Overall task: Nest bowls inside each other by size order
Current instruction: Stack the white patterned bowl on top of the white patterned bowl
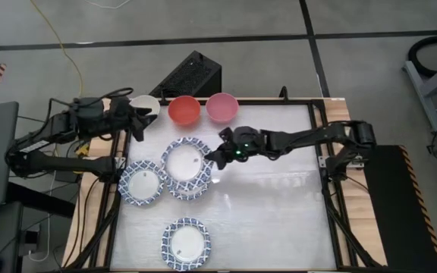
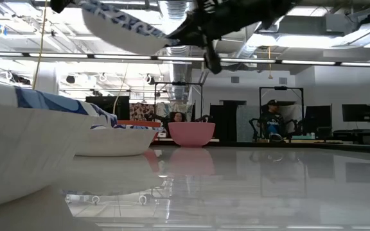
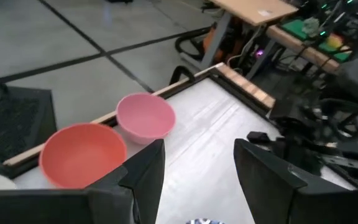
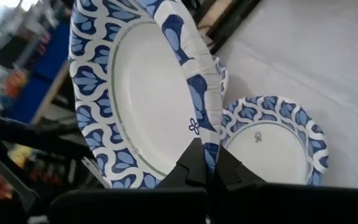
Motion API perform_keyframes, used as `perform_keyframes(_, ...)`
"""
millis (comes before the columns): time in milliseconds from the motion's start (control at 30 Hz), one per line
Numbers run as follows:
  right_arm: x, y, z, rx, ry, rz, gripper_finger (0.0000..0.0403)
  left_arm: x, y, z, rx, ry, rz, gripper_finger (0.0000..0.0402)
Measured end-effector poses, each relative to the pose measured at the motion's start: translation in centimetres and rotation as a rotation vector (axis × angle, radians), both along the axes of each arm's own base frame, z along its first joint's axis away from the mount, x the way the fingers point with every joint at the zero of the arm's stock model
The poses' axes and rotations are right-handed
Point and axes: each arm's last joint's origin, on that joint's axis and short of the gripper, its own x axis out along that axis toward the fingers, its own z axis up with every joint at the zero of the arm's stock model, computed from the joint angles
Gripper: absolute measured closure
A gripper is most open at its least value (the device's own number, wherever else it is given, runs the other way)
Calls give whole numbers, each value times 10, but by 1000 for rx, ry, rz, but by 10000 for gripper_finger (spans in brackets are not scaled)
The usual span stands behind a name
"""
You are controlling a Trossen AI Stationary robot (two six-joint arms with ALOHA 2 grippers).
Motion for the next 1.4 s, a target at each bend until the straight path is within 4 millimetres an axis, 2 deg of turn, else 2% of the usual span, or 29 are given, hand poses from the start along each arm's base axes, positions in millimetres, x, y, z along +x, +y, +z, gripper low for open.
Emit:
perform_keyframes(267,21,2,1,-36,161,81,395,-1,0,-2,-8,24,0,221)
perform_keyframes(633,24,3,5,-20,131,148,395,-1,0,-4,-11,41,3,221)
perform_keyframes(833,31,3,-16,6,208,150,396,-1,0,-4,-15,35,29,221)
perform_keyframes(1100,38,-6,-33,64,235,178,396,-2,0,-5,-33,42,34,221)
perform_keyframes(1400,37,-23,-33,78,237,136,396,-3,0,-8,-47,67,37,221)
